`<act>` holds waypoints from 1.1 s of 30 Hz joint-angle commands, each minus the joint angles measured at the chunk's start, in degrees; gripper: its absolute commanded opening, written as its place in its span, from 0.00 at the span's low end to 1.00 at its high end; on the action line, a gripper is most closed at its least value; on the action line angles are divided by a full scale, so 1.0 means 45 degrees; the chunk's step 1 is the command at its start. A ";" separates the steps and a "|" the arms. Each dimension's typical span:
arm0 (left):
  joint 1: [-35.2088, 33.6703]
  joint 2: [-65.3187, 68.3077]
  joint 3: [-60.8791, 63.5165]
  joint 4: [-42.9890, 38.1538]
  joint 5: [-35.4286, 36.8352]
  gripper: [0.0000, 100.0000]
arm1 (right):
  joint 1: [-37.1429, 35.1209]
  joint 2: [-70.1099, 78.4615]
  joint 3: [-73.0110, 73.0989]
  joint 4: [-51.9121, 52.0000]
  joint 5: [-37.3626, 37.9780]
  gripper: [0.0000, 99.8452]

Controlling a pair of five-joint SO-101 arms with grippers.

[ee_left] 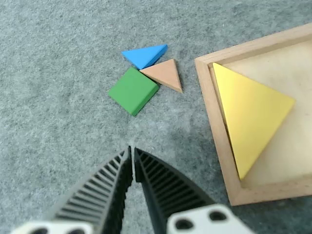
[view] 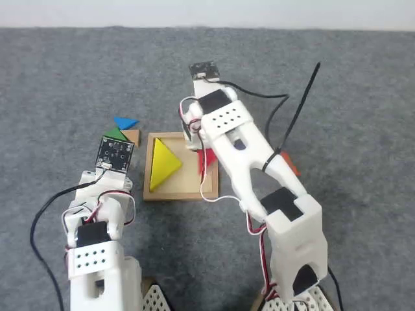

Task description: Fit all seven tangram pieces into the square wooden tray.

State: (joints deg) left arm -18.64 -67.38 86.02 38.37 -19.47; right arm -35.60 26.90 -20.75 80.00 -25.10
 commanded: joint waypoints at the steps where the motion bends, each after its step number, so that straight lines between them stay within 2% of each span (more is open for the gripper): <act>1: -0.0293 -0.0274 -0.0147 -0.0195 -0.0098 0.01 | -0.0537 -0.0127 -0.0762 -0.1143 -0.2950 0.20; 5: -0.0606 -0.0274 -0.0147 -0.0195 -0.0039 0.01 | -0.0869 0.0479 -0.0762 -0.2393 -0.5646 0.20; 12: -0.0860 -0.0274 -0.0166 -0.0195 -0.0020 0.01 | -0.0850 0.0576 -0.0781 -0.4093 -0.9045 0.20; 27: -0.0840 -0.0274 -0.0166 -0.0195 -0.0020 0.01 | -0.0811 0.0889 -0.0469 -0.4288 -1.1722 0.20; 33: -0.0840 -0.0274 -0.0166 -0.0195 -0.0020 0.01 | -0.0928 0.1690 -0.0508 -0.4405 -1.1937 0.20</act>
State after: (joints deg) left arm -22.15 -67.38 86.02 38.37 -19.47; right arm -38.86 34.99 -20.84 61.45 -77.67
